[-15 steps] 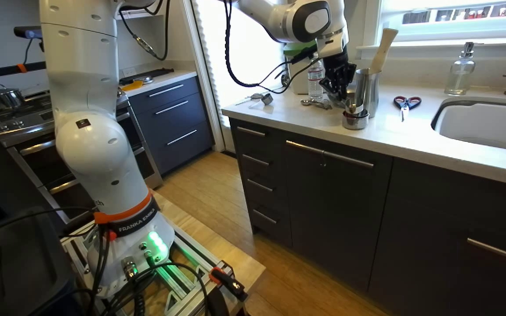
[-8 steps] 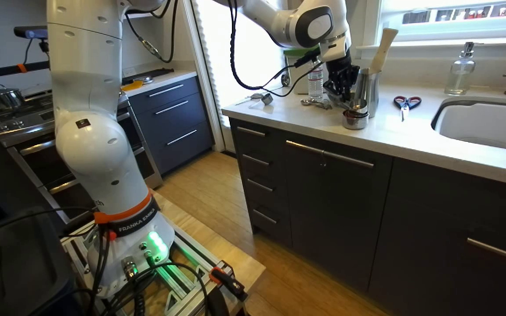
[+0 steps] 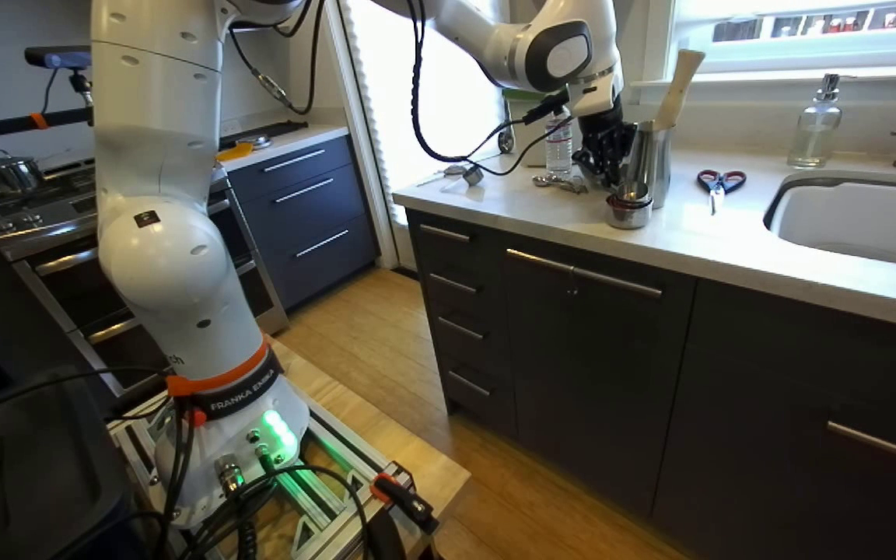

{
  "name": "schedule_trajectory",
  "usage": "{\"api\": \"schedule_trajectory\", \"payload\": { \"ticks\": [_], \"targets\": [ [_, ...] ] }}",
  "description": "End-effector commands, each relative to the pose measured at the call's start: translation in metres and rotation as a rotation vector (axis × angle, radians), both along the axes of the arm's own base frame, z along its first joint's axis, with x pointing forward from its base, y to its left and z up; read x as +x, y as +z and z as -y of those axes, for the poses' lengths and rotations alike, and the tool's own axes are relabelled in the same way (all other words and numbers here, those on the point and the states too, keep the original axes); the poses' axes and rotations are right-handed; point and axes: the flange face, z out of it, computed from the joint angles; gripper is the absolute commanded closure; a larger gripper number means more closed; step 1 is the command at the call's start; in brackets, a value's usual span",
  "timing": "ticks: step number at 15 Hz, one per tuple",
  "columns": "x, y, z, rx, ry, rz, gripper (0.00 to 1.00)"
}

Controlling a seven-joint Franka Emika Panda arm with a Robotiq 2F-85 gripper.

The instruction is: Pick up the metallic cup near the tea strainer and put it in the metallic bowl near the cocktail shaker

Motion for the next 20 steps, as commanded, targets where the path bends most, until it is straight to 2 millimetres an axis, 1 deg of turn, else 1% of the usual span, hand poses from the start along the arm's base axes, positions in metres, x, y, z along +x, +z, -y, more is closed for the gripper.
{"api": "schedule_trajectory", "payload": {
  "ticks": [1,5,6,7,9,11,12,13,15,16,19,20],
  "targets": [
    [0.001,-0.004,0.005,0.034,-0.006,0.000,0.95],
    [-0.002,-0.005,0.008,0.053,-0.022,-0.004,0.94],
    [-0.002,-0.005,0.009,0.057,-0.025,-0.004,0.81],
    [-0.003,-0.005,0.010,0.061,-0.029,-0.003,0.71],
    [-0.003,-0.005,0.010,0.067,-0.033,-0.003,0.64],
    [-0.004,-0.005,0.011,0.072,-0.036,-0.006,0.65],
    [-0.004,-0.005,0.011,0.074,-0.037,-0.007,0.62],
    [-0.004,-0.004,0.011,0.075,-0.037,-0.008,0.62],
    [-0.005,-0.003,0.011,0.076,-0.038,-0.007,0.59],
    [-0.005,-0.002,0.011,0.075,-0.039,-0.006,0.55],
    [-0.007,0.006,0.009,0.072,-0.039,0.003,0.53],
    [-0.008,0.010,0.008,0.068,-0.039,0.008,0.56]
  ]
}}
